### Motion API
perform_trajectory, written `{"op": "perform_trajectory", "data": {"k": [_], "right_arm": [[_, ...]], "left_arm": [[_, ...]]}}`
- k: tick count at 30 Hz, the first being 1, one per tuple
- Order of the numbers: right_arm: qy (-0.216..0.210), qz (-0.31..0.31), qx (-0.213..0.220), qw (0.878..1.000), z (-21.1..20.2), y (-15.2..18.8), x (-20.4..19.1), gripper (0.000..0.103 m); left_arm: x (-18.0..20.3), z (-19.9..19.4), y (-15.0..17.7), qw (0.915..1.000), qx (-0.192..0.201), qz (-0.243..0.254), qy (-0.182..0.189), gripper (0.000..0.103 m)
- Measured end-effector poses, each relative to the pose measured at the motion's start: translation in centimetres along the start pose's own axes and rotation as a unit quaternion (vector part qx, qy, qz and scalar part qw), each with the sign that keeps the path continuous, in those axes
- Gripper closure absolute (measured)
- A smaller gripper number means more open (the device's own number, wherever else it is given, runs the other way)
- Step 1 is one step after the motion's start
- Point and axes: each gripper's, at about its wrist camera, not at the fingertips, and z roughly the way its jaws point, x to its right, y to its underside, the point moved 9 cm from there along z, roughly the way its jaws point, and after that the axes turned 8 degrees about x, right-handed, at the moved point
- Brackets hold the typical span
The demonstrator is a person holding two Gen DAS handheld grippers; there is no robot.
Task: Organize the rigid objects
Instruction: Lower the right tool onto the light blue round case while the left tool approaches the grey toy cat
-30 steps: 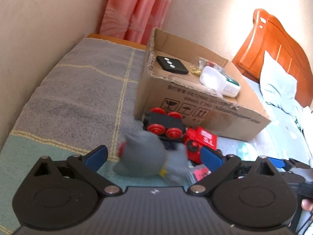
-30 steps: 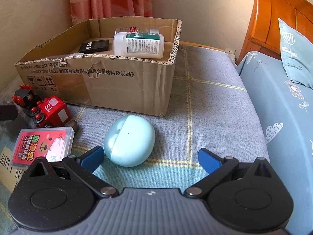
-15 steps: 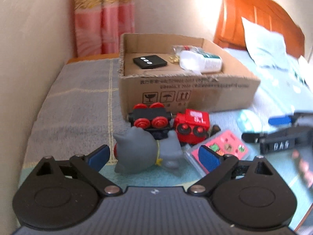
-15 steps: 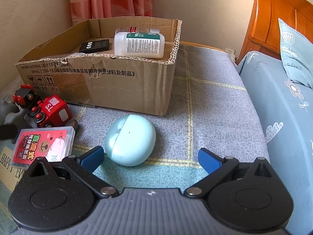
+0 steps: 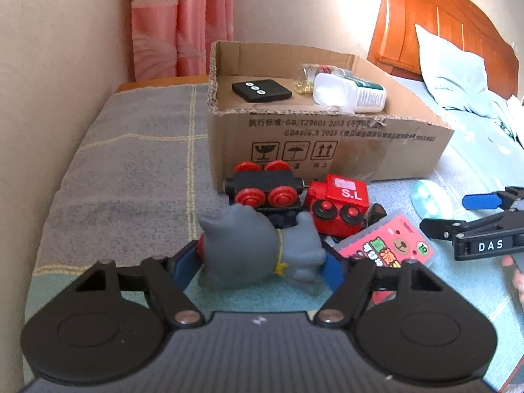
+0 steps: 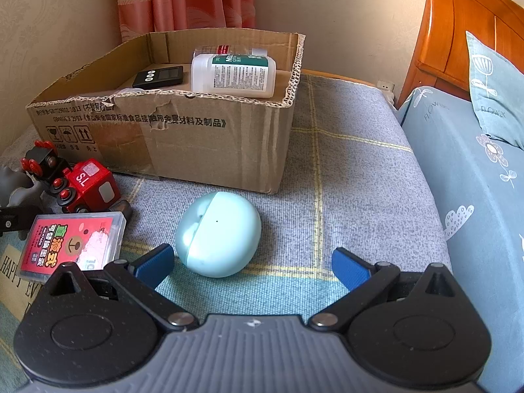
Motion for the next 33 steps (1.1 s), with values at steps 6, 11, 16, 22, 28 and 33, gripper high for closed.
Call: {"op": "perform_trajectory", "data": {"k": [6, 11, 16, 22, 28, 33], "right_arm": [[-0.005, -0.004, -0.002, 1.000, -0.1, 0.1, -0.1, 0.000], [-0.020, -0.016, -0.002, 1.000, 0.0, 0.0, -0.8, 0.000], [-0.024, -0.024, -0.003, 0.999, 0.6, -0.7, -1.6, 0.000], [-0.003, -0.004, -0.008, 1.000, 0.5, -0.5, 0.7, 0.000], [-0.008, -0.026, 0.000, 1.000, -0.1, -0.1, 1.7, 0.002], [-0.055, -0.055, 0.016, 0.997, 0.0, -0.7, -0.5, 0.023]], "left_arm": [[-0.5, -2.3, 1.7, 0.9996, -0.019, 0.008, -0.018, 0.029], [-0.7, -3.6, 3.4, 0.9992, -0.019, 0.010, -0.034, 0.023], [-0.6, -3.0, 3.8, 0.9984, -0.023, 0.018, -0.048, 0.014], [-0.9, -2.9, 4.0, 0.9986, -0.021, 0.012, -0.047, 0.008], [-1.1, -2.7, 4.0, 0.9985, -0.020, 0.013, -0.050, 0.003], [-1.1, -2.5, 4.0, 0.9984, -0.023, 0.012, -0.050, 0.002]]}}
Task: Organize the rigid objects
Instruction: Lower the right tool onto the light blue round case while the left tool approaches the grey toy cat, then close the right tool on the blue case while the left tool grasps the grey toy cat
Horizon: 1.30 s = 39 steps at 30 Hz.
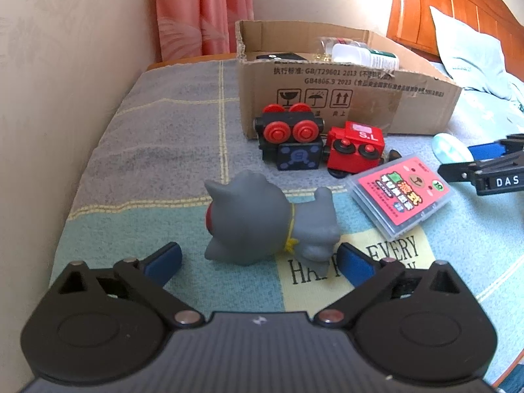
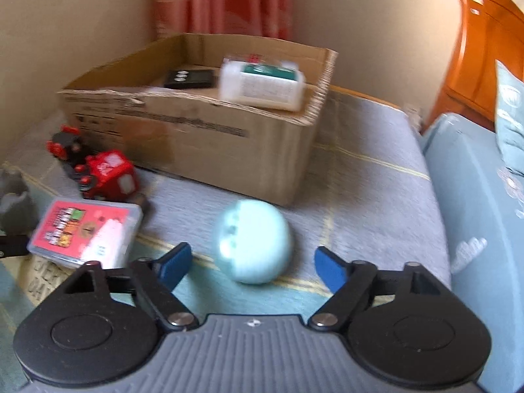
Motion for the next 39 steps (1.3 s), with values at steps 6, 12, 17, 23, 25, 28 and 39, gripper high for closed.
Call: {"op": "perform_trajectory", "data": {"k": [6, 12, 17, 23, 25, 28, 39], "right_arm": [[-0.017, -0.009, 0.012, 1.000, 0.6, -0.8, -0.4, 0.037], [-0.023, -0.024, 0.010, 0.999, 0.8, -1.2, -0.4, 0.042], [-0.026, -0.028, 0.010, 0.999, 1.0, -1.3, -0.4, 0.042], [-0.031, -0.045, 0.007, 0.998, 0.9, -1.4, -0.6, 0.042], [-0.033, -0.048, 0.007, 0.998, 0.8, -1.4, -0.7, 0.042], [-0.036, -0.046, 0.006, 0.998, 0.9, -1.4, -0.6, 0.042], [-0.038, -0.047, 0.001, 0.998, 1.0, -1.6, -0.6, 0.045]], "left_arm": [[0.0, 0.1, -0.1, 1.0000, -0.001, 0.001, 0.001, 0.002], [0.6, 0.0, -0.4, 0.9999, 0.003, 0.014, 0.000, 0.002], [0.5, -0.1, -0.9, 0.9999, 0.010, 0.004, 0.004, 0.003], [0.3, -0.1, -1.5, 0.9998, 0.016, 0.008, 0.014, 0.007], [0.3, -0.2, -1.6, 0.9997, 0.017, 0.007, 0.018, 0.010], [0.3, -0.2, -1.8, 0.9995, 0.019, 0.005, 0.024, 0.018], [0.4, -0.3, -1.9, 0.9997, 0.010, -0.004, 0.023, 0.031]]}}
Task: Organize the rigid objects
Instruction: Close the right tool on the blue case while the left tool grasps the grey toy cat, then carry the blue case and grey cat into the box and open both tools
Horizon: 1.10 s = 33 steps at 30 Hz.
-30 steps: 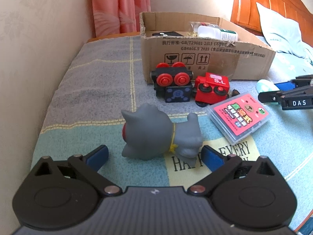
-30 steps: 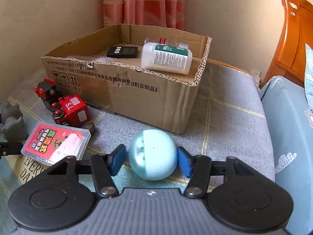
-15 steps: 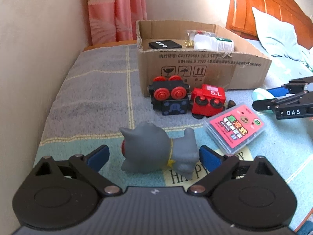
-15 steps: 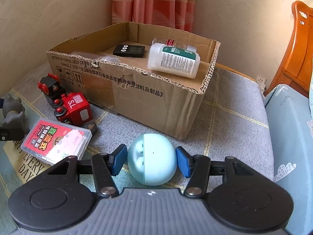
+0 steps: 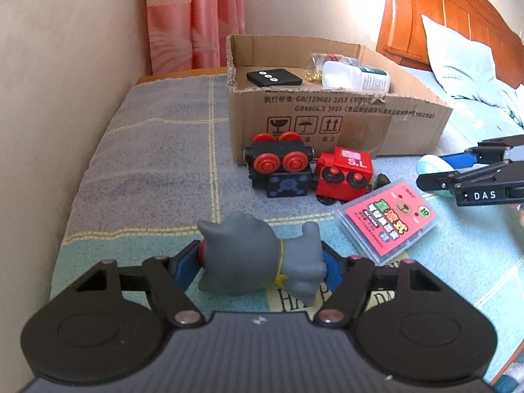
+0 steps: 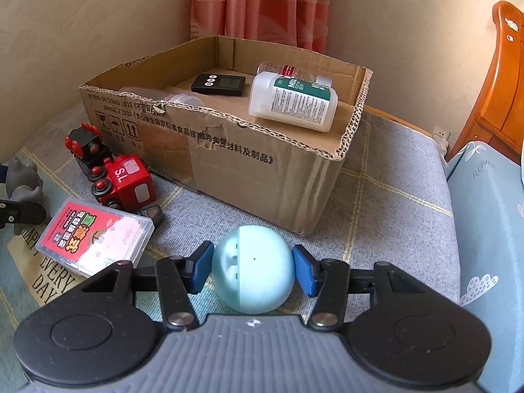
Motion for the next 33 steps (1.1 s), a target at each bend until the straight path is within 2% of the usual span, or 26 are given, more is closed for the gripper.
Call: {"op": "perform_trajectory", "data": {"k": [11, 20, 28, 33], "right_arm": [[-0.010, -0.009, -0.017, 1.000, -1.1, 0.5, -0.1, 0.045], [-0.024, -0.029, -0.012, 0.999, -3.6, -0.4, -0.5, 0.045], [-0.041, -0.030, 0.044, 0.998, -6.9, -5.0, -0.2, 0.045], [-0.029, -0.027, 0.085, 0.996, -6.8, -9.4, 1.0, 0.045]], "left_arm": [[0.2, -0.5, -0.3, 0.9996, -0.019, 0.016, -0.012, 0.031], [0.5, -1.7, -1.2, 0.9991, -0.028, 0.029, -0.011, 0.031], [1.5, -2.7, -2.1, 0.9994, -0.016, 0.032, 0.006, 0.031], [1.8, -3.2, -2.8, 0.9997, -0.003, 0.023, 0.010, 0.031]]}}
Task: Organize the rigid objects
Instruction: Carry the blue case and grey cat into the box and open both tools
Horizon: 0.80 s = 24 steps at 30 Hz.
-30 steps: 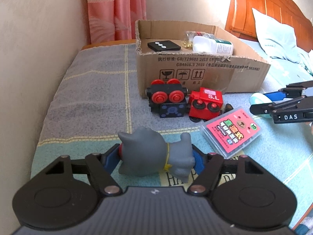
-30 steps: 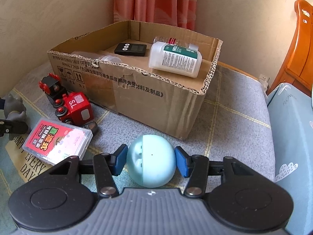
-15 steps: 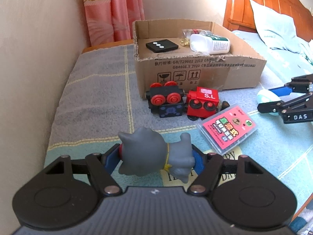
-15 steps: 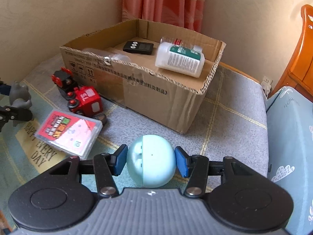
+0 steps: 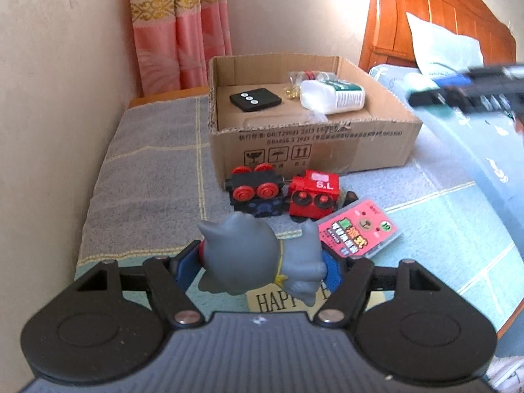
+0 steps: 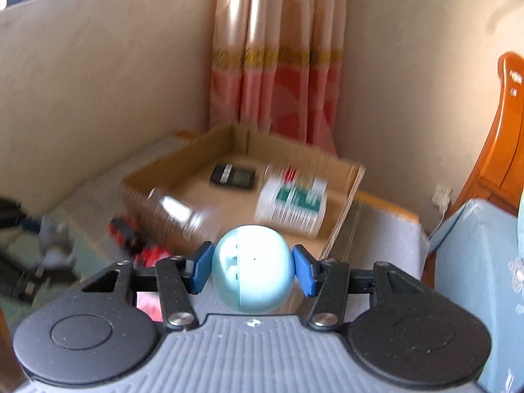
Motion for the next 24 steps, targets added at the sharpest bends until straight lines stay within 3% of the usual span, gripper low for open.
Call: {"op": "perform_trajectory", "data": {"k": [4, 10, 11, 12, 14, 19, 24], "right_arm": [[0.008, 0.001, -0.003, 1.000, 2.8, -1.7, 0.9, 0.045], [0.033, 0.029, -0.052, 0.998, 7.3, -0.4, 1.6, 0.045], [0.035, 0.037, -0.052, 0.997, 7.5, -0.3, 1.6, 0.039], [0.040, 0.047, -0.045, 0.997, 7.4, -0.3, 1.8, 0.020], [0.053, 0.067, -0.029, 0.996, 6.9, -0.5, 2.3, 0.000], [0.070, 0.100, -0.028, 0.992, 5.0, -0.5, 3.0, 0.000], [0.102, 0.106, -0.053, 0.988, 3.0, 0.8, 3.0, 0.000]], "left_arm": [[0.0, -0.3, 0.0, 1.0000, 0.003, -0.003, -0.003, 0.031], [-0.8, -1.1, 0.1, 0.9997, 0.007, -0.020, -0.014, 0.031], [-0.9, -1.2, 0.1, 0.9996, 0.007, -0.021, -0.015, 0.031], [-0.9, -1.3, 0.1, 0.9996, 0.007, -0.021, -0.016, 0.031], [-1.0, -1.3, -0.1, 0.9997, 0.008, -0.018, -0.018, 0.031], [-0.9, -0.9, -1.6, 0.9997, 0.013, -0.007, -0.017, 0.031], [-0.3, -0.3, -5.7, 0.9992, 0.036, 0.020, -0.001, 0.031]]}}
